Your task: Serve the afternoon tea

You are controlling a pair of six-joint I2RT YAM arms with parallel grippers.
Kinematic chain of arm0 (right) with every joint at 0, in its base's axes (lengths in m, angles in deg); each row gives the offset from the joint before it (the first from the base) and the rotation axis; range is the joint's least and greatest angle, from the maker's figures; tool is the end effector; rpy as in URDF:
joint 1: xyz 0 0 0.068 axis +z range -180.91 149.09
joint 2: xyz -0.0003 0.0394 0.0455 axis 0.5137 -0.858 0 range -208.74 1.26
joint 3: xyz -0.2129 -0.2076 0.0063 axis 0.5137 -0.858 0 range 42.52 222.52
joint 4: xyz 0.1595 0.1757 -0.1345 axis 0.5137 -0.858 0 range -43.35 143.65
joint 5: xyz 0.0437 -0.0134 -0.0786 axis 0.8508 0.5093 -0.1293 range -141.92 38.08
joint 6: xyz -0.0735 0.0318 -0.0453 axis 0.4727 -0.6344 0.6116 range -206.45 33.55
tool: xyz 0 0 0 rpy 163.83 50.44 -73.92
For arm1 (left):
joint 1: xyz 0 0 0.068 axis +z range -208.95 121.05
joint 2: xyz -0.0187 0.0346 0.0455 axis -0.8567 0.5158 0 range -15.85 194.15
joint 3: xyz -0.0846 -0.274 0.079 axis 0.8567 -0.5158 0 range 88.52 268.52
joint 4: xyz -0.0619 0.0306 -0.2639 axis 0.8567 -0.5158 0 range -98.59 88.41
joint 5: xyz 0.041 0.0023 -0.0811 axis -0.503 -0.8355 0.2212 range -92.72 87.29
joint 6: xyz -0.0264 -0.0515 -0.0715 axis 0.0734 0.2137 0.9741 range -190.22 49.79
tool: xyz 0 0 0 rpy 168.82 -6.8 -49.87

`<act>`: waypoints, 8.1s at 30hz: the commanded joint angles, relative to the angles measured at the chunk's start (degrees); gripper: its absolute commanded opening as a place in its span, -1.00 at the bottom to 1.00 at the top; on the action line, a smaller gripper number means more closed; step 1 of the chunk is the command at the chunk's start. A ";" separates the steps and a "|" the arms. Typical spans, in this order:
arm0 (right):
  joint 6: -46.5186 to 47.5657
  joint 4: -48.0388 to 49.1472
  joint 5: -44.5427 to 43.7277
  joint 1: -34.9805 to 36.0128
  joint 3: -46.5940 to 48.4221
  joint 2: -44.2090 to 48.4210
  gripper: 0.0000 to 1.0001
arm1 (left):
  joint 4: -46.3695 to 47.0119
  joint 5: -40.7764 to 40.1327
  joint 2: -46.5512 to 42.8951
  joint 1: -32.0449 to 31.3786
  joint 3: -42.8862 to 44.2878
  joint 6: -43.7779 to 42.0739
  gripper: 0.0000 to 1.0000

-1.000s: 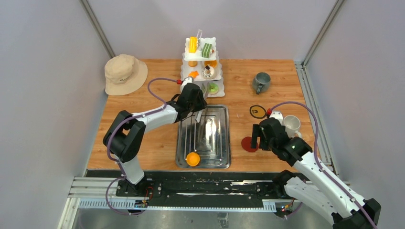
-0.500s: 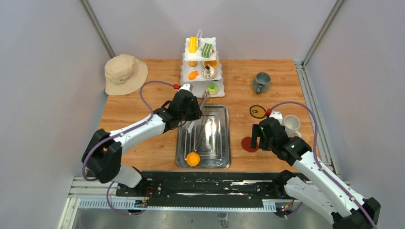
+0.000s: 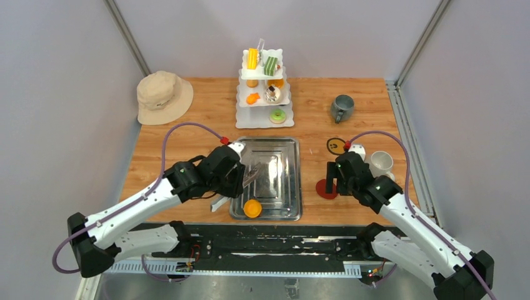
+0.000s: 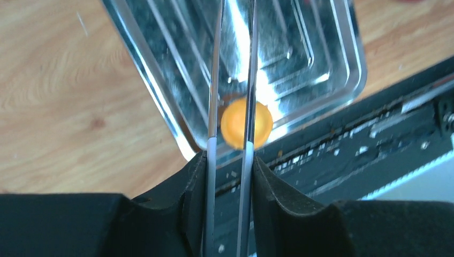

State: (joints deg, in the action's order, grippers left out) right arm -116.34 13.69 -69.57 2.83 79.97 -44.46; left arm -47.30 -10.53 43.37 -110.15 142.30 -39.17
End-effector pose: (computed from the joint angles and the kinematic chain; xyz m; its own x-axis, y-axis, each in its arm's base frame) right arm 0.1658 0.0807 0.2292 -0.7178 0.0917 -0.6902 -0.0041 0.9907 0.1359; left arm 0.1535 -0.1732 0.2761 -0.7887 0.1657 -0.5920 0.3641 0.9018 -0.2327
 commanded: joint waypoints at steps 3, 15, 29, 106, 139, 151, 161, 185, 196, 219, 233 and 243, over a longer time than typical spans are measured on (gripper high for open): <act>1.27 2.56 3.08 0.41 1.81 -3.52 0.65 | -14.72 2.02 -6.00 -2.37 -1.56 2.76 -0.27; 2.24 4.74 5.17 0.43 2.73 -6.58 0.64 | -18.80 6.36 -13.37 -2.41 -5.00 4.86 -0.21; 2.74 5.58 5.88 0.43 2.59 -7.20 0.64 | -19.95 10.75 -14.58 -2.41 -5.61 1.62 -0.18; -3.70 -7.76 0.08 0.42 3.62 6.91 0.64 | 39.65 8.81 36.88 27.55 8.89 12.19 -0.22; -3.56 -5.12 -1.04 0.45 4.43 4.32 0.65 | 36.81 -17.64 17.22 30.56 -5.74 -6.01 -0.17; -2.69 -7.85 -10.05 0.41 7.96 7.55 0.67 | 29.09 -14.34 21.48 34.00 4.35 -7.85 0.72; -0.23 -11.08 -15.24 -11.76 16.48 -3.19 0.79 | 23.55 -2.68 6.19 29.69 4.31 -14.00 0.83; 9.29 -0.87 13.33 -58.01 10.78 -10.08 0.84 | 25.83 4.37 3.55 19.21 -4.49 -11.78 0.96; 8.99 14.14 28.75 -62.13 0.90 -7.00 0.93 | 24.03 2.01 4.09 19.16 -4.08 -12.70 0.96; 5.69 13.73 23.46 -62.39 -1.06 -3.10 0.93 | 21.12 -1.48 1.51 19.20 -5.95 -15.10 0.96; 4.60 8.99 4.98 -28.82 21.98 -24.95 0.86 | 20.70 -1.10 2.33 19.21 -6.13 -13.83 0.96; 4.97 9.03 4.09 -25.71 39.95 -51.73 0.83 | 20.08 -2.90 2.29 19.21 -6.20 -13.88 0.96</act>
State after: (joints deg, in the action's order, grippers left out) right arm -111.88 24.55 -62.48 -24.84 113.65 -90.16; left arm -27.37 -12.02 45.89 -90.59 136.38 -53.07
